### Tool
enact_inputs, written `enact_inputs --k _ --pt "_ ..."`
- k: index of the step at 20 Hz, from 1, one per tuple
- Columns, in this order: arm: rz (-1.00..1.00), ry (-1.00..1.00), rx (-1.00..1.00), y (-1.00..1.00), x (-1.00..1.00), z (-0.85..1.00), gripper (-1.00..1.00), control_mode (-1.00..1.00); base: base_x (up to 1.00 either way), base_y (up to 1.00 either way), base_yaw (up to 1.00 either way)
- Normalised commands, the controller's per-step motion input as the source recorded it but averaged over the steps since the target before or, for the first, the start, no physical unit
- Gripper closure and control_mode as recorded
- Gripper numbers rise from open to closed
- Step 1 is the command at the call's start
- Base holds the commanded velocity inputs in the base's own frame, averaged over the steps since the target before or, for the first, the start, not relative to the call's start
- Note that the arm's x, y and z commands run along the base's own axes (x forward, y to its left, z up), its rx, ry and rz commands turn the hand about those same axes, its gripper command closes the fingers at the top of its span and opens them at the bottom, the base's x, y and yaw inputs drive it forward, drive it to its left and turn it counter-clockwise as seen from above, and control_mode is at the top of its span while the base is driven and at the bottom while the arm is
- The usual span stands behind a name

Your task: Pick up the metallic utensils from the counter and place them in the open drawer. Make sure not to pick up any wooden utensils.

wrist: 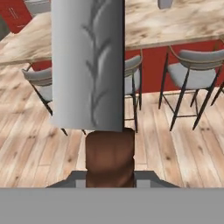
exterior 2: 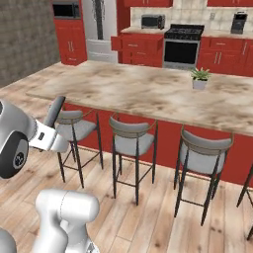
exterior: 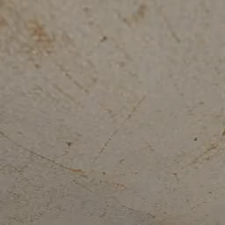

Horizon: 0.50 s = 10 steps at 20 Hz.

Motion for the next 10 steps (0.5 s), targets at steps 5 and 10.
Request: enact_inputs --k 5,10 --pt "0.00 0.00 0.00 0.00 0.00 0.00 1.00 1.00 0.46 1.00 0.00" --pt "0.00 0.00 0.00 0.00 0.00 0.00 1.00 1.00 0.61 1.00 0.00"
